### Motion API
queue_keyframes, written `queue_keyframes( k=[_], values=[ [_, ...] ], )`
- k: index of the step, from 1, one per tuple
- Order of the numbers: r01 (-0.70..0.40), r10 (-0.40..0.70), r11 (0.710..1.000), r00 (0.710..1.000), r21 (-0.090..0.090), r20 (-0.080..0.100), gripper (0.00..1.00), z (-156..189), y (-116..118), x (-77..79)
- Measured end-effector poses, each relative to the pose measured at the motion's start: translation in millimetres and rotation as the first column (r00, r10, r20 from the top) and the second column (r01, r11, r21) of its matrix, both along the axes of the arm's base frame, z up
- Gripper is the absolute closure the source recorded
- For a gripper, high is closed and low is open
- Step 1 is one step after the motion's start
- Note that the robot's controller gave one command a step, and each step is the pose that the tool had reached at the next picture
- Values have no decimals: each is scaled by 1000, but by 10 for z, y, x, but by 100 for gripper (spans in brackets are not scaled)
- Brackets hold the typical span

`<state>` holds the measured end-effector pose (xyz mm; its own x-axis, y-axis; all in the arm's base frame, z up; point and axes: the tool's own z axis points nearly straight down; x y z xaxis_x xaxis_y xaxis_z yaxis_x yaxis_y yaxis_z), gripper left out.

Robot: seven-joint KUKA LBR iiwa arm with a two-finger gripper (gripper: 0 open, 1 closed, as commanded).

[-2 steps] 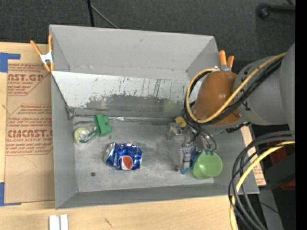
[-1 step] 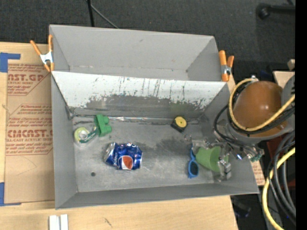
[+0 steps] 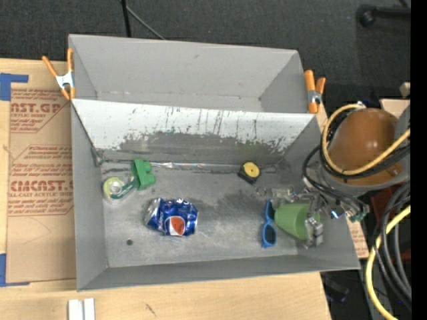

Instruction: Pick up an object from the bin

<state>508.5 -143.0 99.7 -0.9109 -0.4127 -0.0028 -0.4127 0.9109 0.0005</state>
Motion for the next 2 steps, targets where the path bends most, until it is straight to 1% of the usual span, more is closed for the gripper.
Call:
queue_keyframes(
  k=[1, 2],
  values=[
    [81, -81, 997, 997, 1, -3, 0, -311, -75, 42],
    [81, -81, 997, 997, 2, -2, 0, -311, -67, 47]
  ],
)
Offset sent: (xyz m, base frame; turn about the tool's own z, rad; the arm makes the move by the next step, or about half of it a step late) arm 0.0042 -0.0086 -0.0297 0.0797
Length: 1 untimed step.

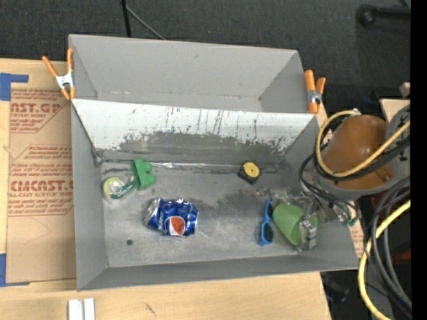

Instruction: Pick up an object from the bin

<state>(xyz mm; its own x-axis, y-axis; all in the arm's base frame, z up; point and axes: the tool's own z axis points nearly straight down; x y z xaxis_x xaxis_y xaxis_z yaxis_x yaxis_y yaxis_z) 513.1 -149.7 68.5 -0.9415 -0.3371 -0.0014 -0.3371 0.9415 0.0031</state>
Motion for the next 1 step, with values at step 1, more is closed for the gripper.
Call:
queue_keyframes(
  k=[1],
  values=[
    [0, 0, 1000, 1000, 0, 0, 100, 0, 1, 0]
  ],
)
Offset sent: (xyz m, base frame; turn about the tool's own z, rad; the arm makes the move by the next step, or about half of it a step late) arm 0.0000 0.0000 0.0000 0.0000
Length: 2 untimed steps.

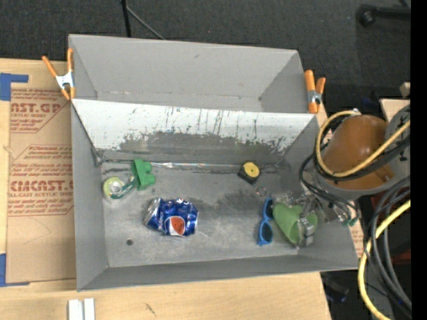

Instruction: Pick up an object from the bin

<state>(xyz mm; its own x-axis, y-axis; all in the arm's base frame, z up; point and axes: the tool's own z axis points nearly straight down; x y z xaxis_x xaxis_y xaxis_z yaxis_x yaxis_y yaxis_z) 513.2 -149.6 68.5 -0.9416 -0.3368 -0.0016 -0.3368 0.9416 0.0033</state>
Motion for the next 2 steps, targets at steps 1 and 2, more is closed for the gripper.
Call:
queue_keyframes(
  k=[1, 2],
  values=[
    [0, 0, 1000, 1000, -2, 2, 100, 67, 11, 4],
    [1, -1, 1000, 1000, -6, 9, 100, 1041, 18, 27]
  ],
)
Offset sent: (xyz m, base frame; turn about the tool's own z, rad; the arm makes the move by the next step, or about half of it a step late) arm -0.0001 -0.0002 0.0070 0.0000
